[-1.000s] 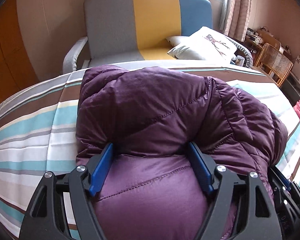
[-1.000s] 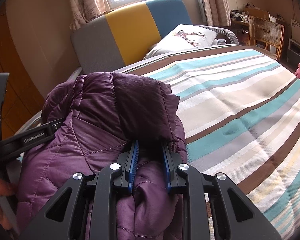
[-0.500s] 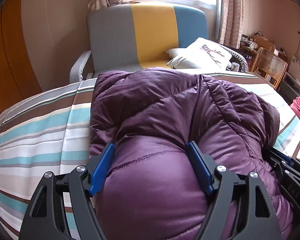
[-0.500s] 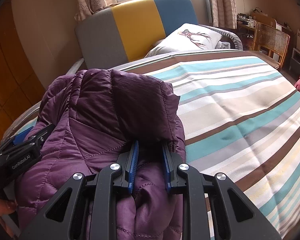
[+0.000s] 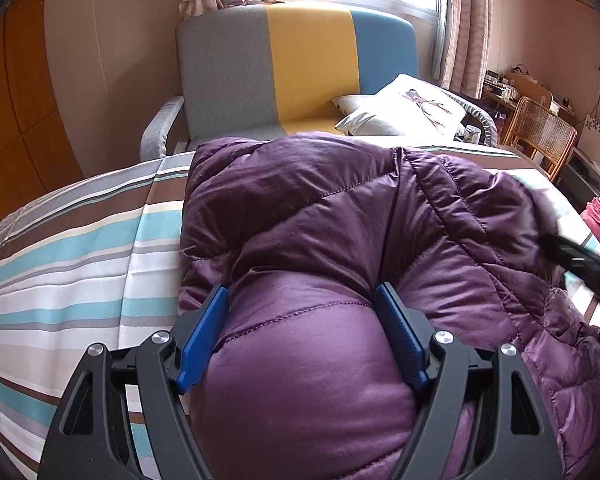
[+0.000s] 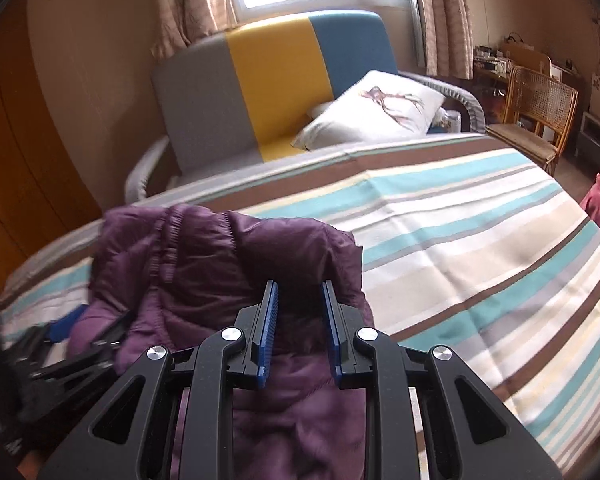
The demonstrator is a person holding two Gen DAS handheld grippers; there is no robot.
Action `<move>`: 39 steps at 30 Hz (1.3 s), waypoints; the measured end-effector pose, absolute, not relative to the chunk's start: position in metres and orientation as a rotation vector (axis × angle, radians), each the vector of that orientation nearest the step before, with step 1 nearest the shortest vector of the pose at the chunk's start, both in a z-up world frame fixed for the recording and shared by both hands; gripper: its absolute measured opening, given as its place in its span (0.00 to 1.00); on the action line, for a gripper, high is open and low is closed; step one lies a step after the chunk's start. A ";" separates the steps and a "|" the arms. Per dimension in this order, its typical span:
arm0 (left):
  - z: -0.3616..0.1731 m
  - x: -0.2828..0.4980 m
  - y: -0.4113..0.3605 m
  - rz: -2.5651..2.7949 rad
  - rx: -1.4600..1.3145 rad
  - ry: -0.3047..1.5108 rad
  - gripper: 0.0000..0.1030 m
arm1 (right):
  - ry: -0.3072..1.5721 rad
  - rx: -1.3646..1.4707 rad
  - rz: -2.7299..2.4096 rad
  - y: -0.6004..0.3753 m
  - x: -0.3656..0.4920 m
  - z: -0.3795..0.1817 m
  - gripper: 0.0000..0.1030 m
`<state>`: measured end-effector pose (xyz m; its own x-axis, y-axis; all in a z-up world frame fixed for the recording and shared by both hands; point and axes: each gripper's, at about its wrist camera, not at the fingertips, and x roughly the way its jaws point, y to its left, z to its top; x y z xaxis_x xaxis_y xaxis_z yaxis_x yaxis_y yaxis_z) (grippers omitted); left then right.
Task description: Fold large clothes
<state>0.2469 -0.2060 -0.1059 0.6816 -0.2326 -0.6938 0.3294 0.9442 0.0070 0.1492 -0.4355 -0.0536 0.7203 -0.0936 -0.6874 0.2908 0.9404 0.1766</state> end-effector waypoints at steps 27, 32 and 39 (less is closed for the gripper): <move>-0.101 0.196 -0.159 -0.338 0.004 0.739 0.87 | 0.717 0.288 -0.185 -0.435 0.106 -0.045 0.57; -0.098 0.174 -0.154 -0.359 0.027 0.713 0.88 | 0.723 0.320 -0.149 -0.425 0.082 -0.040 0.57; -0.097 0.166 -0.154 -0.352 0.058 0.692 0.88 | 0.792 0.353 -0.099 -0.415 0.072 -0.062 0.30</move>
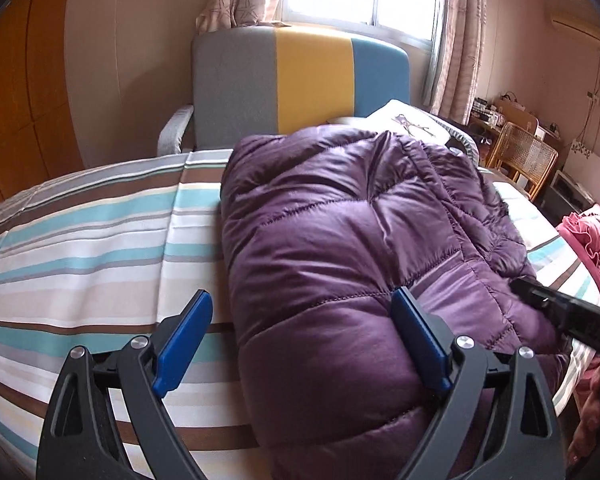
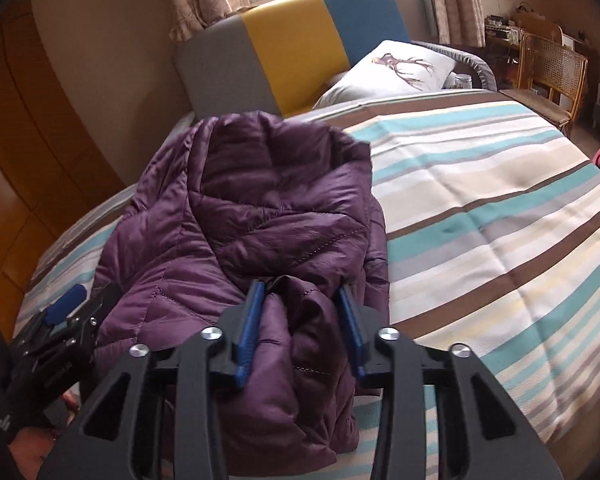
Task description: Fold large clothes
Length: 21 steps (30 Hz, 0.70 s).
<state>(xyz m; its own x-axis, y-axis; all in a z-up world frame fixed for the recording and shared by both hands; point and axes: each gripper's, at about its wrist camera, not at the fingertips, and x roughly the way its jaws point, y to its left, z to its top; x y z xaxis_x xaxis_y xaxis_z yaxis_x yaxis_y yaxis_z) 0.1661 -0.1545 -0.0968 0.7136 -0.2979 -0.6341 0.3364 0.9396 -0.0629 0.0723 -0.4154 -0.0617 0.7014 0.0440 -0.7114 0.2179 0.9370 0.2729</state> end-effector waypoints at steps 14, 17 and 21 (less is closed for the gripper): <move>-0.114 0.187 -0.157 -0.404 0.038 0.777 0.98 | 0.757 0.384 -0.115 -0.436 0.086 -0.090 0.19; -0.112 0.188 -0.157 -0.400 0.045 0.780 0.98 | 0.753 0.406 -0.109 -0.443 0.079 -0.075 0.26; -0.113 0.190 -0.156 -0.401 0.024 0.795 0.98 | 0.714 0.446 -0.099 -0.443 0.068 -0.056 0.26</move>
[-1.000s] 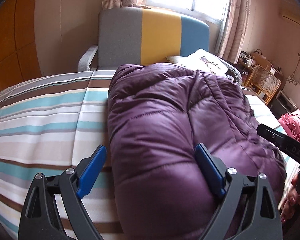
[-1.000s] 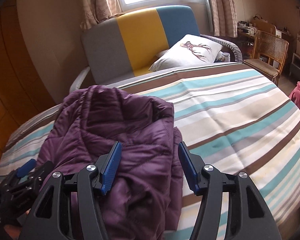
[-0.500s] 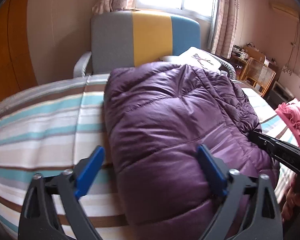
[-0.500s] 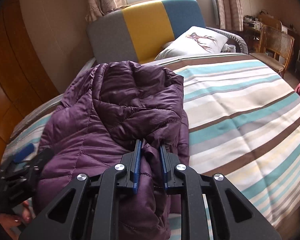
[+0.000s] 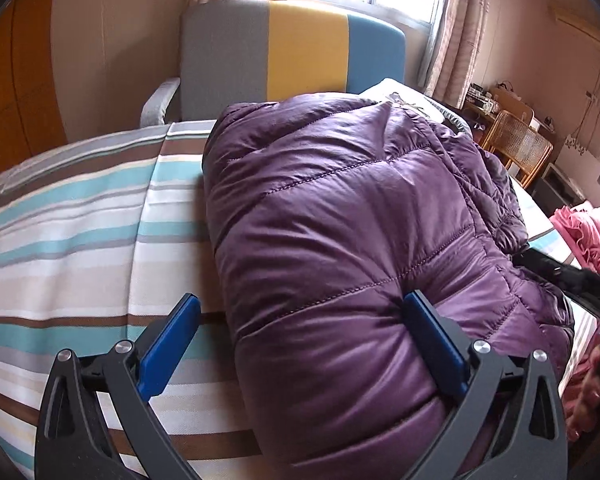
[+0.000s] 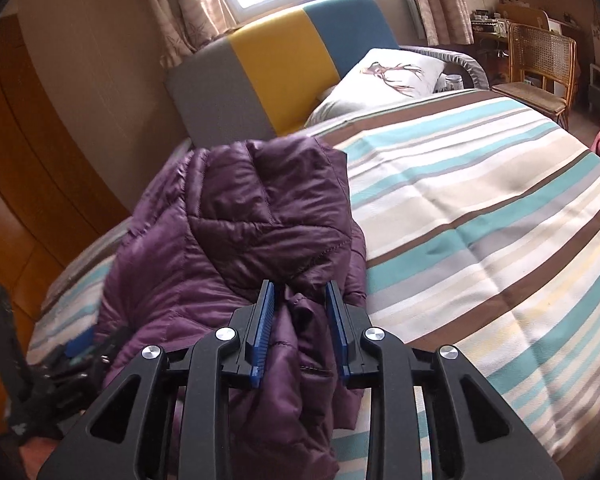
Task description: Fold large clothes
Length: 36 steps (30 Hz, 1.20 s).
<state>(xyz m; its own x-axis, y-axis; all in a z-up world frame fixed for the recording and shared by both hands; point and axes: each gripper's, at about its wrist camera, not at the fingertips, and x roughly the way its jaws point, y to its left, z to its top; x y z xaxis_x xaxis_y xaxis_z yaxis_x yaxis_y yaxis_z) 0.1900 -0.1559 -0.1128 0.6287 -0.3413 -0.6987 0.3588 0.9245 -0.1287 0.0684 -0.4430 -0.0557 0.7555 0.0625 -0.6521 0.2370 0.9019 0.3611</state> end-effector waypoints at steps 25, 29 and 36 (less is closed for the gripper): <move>-0.126 0.232 -0.133 -0.603 -0.142 1.012 0.98 | 0.947 0.576 -0.050 -0.475 0.107 -0.095 0.64; -0.130 0.238 -0.136 -0.638 -0.138 1.015 0.98 | 0.965 0.692 0.001 -0.488 0.115 -0.110 0.64; -0.135 0.244 -0.149 -0.658 -0.107 1.019 0.98 | 0.942 0.673 0.024 -0.487 0.123 -0.113 0.62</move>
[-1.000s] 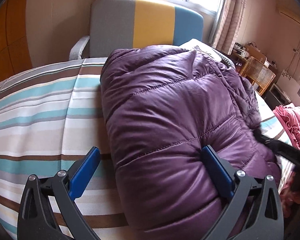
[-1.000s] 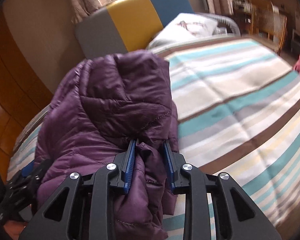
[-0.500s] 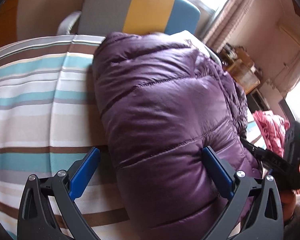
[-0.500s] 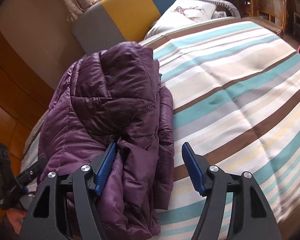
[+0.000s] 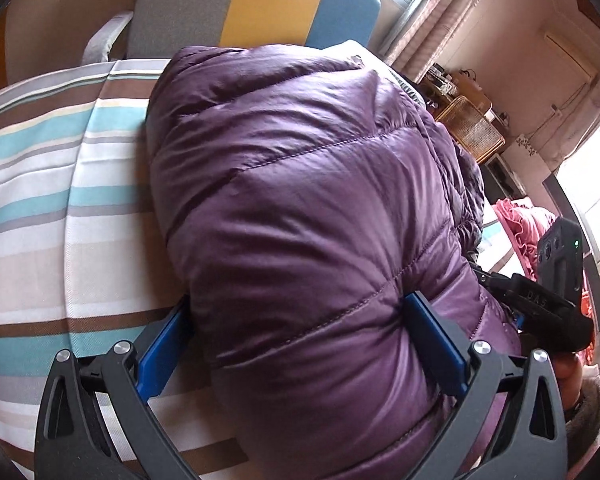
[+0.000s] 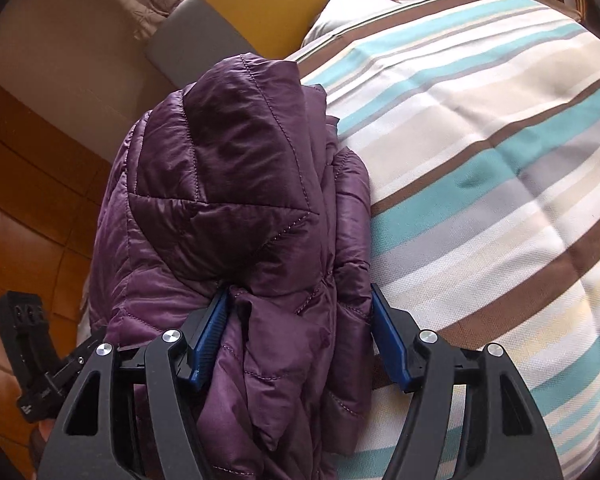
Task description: Fold large clothes
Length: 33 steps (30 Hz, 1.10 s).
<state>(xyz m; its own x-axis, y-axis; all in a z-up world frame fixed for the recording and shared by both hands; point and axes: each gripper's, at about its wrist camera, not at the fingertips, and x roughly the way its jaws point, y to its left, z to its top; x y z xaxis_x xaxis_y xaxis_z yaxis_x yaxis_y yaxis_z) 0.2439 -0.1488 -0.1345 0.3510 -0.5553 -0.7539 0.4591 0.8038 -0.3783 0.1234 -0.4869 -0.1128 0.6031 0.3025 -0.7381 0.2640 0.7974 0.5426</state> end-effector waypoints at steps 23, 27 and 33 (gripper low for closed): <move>-0.101 0.207 -0.159 -0.609 0.030 0.844 0.59 | 0.764 0.493 0.085 -0.444 0.086 -0.080 0.24; -0.092 0.198 -0.158 -0.591 0.063 0.799 0.55 | 0.733 0.493 0.101 -0.437 0.077 -0.071 0.23; -0.075 0.187 -0.145 -0.570 0.078 0.738 0.54 | 0.683 0.518 0.140 -0.417 0.072 -0.060 0.23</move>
